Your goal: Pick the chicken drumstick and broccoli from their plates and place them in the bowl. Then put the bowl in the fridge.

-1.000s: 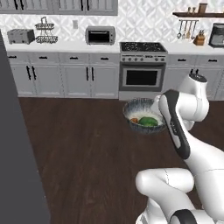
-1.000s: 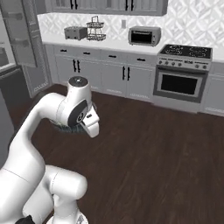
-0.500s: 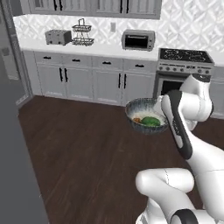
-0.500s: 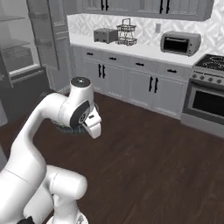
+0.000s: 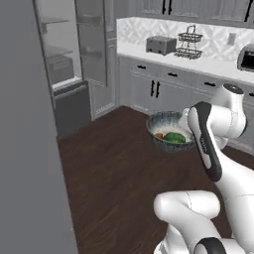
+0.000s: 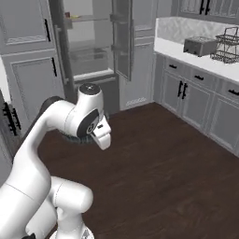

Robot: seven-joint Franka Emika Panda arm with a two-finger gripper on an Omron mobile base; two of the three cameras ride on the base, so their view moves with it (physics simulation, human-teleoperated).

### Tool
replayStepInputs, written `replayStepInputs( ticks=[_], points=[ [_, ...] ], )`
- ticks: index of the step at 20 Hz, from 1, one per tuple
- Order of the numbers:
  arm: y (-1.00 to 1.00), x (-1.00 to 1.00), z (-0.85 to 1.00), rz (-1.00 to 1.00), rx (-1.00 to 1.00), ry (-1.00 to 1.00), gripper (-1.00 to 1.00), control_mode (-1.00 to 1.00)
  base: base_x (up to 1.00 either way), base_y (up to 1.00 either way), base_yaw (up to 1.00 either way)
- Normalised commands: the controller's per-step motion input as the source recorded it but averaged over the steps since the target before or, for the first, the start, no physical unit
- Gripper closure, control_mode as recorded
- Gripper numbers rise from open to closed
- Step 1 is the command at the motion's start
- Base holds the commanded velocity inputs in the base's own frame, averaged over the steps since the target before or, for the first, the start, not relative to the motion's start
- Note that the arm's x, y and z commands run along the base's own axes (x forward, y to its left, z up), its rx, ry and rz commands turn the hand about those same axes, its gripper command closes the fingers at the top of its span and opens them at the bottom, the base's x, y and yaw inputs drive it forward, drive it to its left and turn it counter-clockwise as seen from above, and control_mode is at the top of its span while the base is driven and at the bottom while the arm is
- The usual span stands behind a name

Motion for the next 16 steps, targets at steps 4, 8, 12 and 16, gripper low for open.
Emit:
replayStepInputs(
  ticks=[4, 8, 12, 16],
  points=[
    [0.00, 0.00, 0.00, 0.00, 0.00, 0.00, 1.00, 1.00, 0.85, -0.21, 0.80],
    [0.00, 0.00, 0.00, 0.00, 0.00, 0.00, 1.00, 1.00, 0.58, -0.54, 0.69],
    [0.00, 0.00, 0.00, 0.00, 0.00, 0.00, 1.00, 1.00, 0.39, -0.75, 0.64],
    [0.00, 0.00, 0.00, 0.00, 0.00, 0.00, 1.00, 1.00, 0.63, -0.95, 0.29]
  ],
)
